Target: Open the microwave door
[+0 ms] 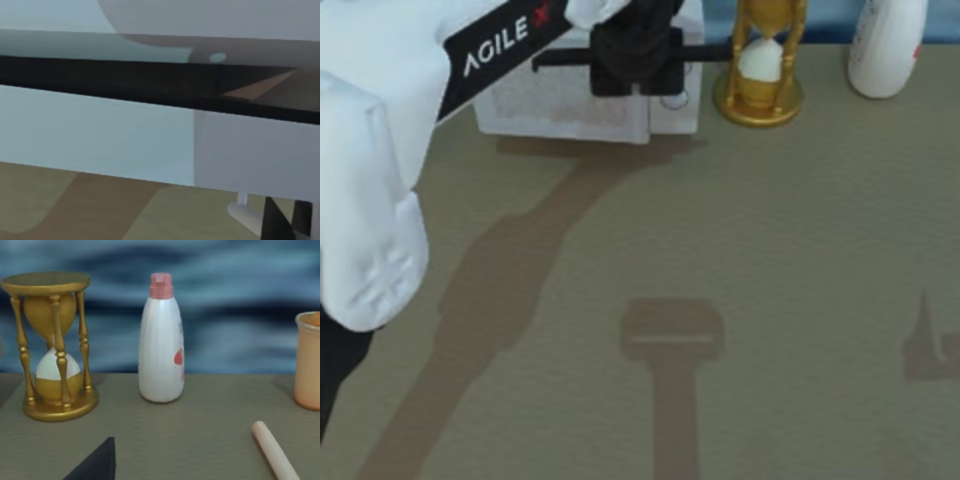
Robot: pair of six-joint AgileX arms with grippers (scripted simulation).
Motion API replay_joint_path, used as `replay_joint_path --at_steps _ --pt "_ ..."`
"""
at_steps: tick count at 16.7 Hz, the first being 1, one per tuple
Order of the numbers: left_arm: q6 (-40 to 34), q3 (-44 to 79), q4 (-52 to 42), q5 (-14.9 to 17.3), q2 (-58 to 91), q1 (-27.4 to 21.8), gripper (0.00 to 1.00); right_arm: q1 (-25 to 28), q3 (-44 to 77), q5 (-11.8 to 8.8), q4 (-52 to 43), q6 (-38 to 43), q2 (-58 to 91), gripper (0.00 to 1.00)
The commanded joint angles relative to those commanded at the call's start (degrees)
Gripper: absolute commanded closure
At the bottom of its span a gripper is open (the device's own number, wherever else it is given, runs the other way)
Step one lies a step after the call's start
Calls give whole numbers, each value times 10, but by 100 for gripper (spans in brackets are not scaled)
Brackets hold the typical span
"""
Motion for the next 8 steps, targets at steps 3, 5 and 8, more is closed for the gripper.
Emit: replay_joint_path --at_steps 3,5,8 --pt "-3 -1 1 3 4 -4 100 0 0 0 0 0 0 0" --pt "3 -10 7 4 -3 -3 100 0 0 0 0 0 0 0" --pt "25 -56 30 11 -31 1 100 0 0 0 0 0 0 0"
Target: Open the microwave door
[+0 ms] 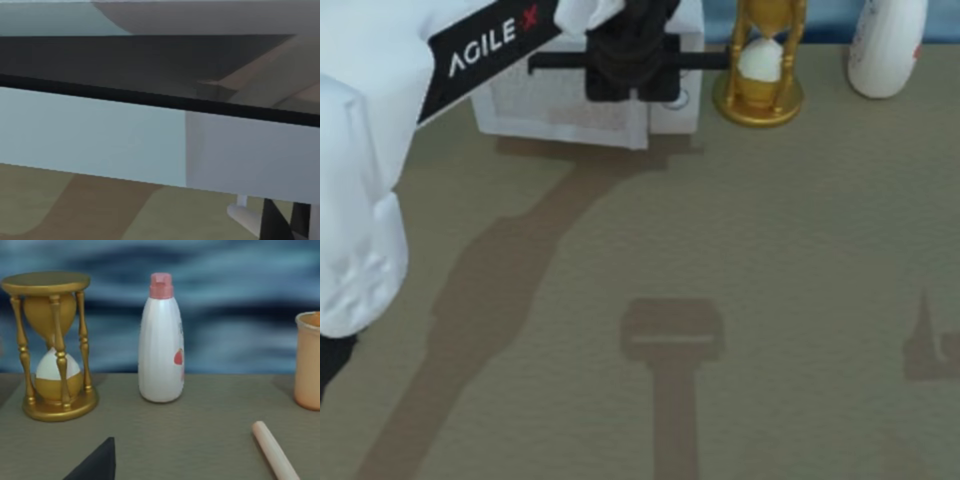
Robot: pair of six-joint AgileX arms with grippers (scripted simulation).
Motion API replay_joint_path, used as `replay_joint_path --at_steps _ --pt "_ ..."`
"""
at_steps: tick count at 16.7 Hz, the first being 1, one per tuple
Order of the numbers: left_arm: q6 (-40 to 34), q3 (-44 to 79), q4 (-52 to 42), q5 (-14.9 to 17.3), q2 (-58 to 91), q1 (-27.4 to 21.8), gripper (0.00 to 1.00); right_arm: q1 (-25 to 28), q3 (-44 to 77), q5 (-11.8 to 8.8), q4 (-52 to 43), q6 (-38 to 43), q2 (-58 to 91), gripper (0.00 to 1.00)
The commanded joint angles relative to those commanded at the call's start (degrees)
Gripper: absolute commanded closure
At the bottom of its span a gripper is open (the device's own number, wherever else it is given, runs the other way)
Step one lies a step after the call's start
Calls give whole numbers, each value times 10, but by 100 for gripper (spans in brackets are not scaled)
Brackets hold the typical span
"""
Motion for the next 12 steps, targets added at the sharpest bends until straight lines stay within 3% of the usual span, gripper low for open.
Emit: replay_joint_path --at_steps 12 --pt "25 -53 28 13 -32 3 100 0 0 0 0 0 0 0"
